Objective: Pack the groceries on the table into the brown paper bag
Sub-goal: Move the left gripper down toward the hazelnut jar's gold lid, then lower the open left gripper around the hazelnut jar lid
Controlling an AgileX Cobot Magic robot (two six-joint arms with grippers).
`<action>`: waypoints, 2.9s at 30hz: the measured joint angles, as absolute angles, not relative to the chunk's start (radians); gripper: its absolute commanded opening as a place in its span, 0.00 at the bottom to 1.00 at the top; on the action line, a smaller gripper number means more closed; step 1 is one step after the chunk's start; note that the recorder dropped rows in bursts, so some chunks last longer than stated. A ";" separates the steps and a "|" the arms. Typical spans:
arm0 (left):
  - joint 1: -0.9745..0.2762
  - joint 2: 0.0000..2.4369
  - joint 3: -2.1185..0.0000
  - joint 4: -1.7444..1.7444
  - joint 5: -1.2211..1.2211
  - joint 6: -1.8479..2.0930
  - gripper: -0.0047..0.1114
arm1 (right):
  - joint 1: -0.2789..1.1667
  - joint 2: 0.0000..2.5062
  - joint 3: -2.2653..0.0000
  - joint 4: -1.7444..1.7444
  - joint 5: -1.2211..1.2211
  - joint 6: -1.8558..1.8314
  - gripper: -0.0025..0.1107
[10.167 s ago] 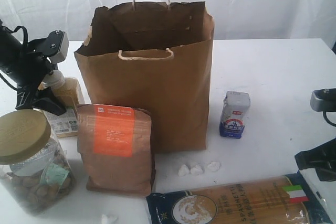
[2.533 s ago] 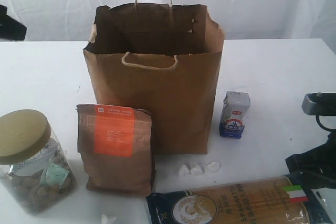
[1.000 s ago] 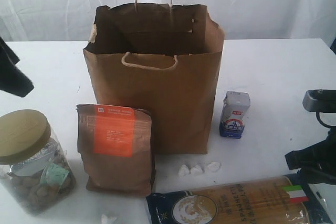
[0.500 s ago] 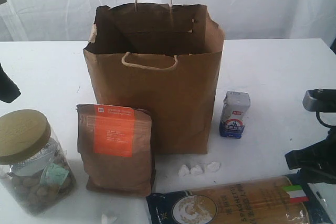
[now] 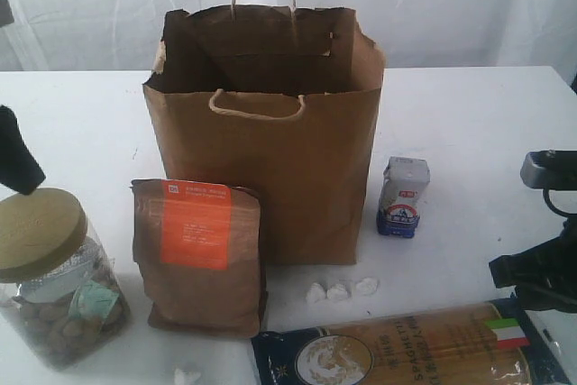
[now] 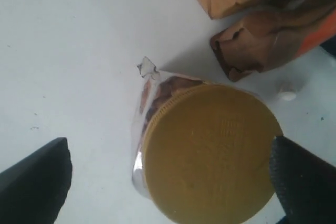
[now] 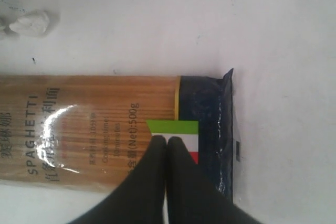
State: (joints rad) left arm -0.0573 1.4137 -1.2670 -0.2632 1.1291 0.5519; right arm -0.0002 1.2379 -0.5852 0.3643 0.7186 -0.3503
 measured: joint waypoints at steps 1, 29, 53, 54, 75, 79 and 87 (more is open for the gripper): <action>-0.062 1.414 -1.249 -0.260 1.129 0.558 0.94 | 0.000 1.238 -0.585 0.364 0.719 -0.350 0.02; -0.314 1.357 -1.176 -0.033 1.127 0.697 0.94 | 0.000 1.238 -0.585 0.364 0.676 -0.352 0.02; -0.314 1.391 -1.153 -0.011 1.071 0.767 0.94 | 0.000 1.238 -0.585 0.364 0.675 -0.352 0.02; -0.314 1.389 -1.151 -0.011 1.071 0.765 0.94 | 0.000 1.238 -0.585 0.364 0.673 -0.352 0.02; -0.314 1.372 -1.139 0.000 1.045 0.717 0.94 | 0.000 1.238 -0.585 0.364 0.672 -0.352 0.02; -0.314 1.374 -1.139 0.000 1.041 0.686 0.94 | 0.000 1.238 -0.585 0.364 0.672 -0.352 0.02; -0.314 1.368 -1.138 0.000 1.047 0.637 0.94 | 0.000 1.238 -0.585 0.364 0.672 -0.352 0.02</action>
State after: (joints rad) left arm -0.3136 1.3676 -1.1381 0.0000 1.0474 0.6374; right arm -0.0002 1.2379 -0.5852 0.3643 0.6724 -0.3518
